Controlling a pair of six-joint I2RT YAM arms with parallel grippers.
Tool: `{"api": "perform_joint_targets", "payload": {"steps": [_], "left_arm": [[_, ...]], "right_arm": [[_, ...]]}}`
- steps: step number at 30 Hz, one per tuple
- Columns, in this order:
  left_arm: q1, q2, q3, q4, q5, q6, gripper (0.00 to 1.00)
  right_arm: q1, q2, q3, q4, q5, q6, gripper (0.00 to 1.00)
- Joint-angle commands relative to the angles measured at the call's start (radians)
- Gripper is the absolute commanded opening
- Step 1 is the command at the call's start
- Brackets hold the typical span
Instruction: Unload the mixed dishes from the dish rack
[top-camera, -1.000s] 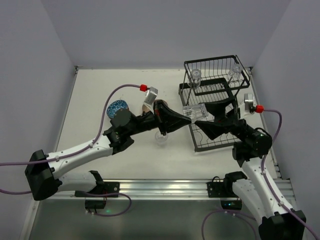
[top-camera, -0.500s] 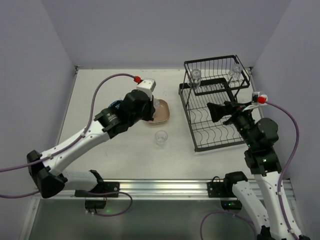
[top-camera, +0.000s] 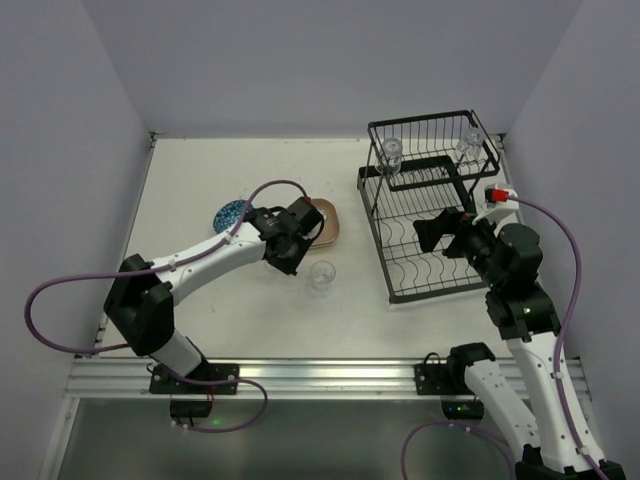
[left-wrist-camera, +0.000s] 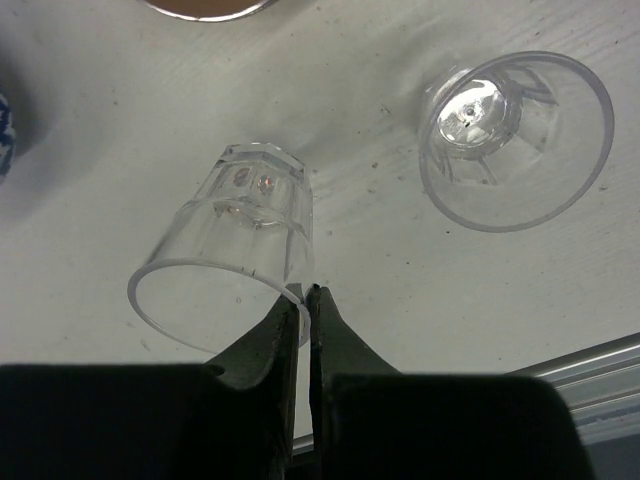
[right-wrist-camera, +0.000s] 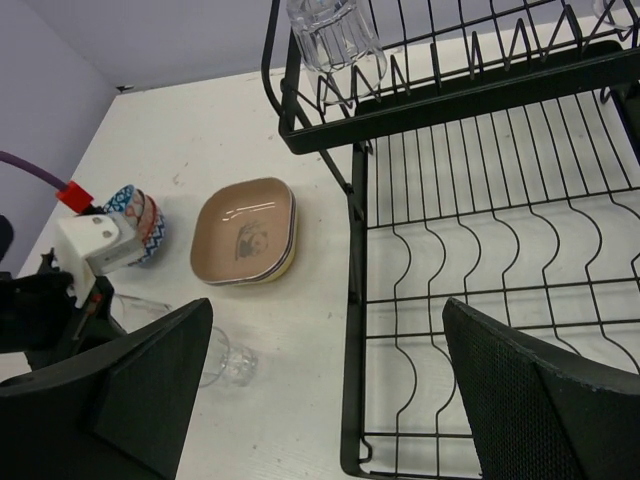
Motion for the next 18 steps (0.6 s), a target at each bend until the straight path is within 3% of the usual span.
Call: {"api": "perform_joint_targets", "payload": {"steps": [1,15,18], "left_arm": [[-0.001,0.047,-0.005,-0.016,0.081,0.066,0.00],[-0.030,0.132,0.025,-0.026,0.136,0.093,0.00],[-0.033,0.138,0.027,-0.028,0.129,0.093,0.05]], "right_arm": [[-0.002,-0.012,0.031,-0.010,0.000,-0.026,0.99],[-0.002,0.006,0.021,0.004,-0.006,-0.034,0.99],[-0.002,0.012,0.021,0.005,-0.009,-0.035,0.99]]}}
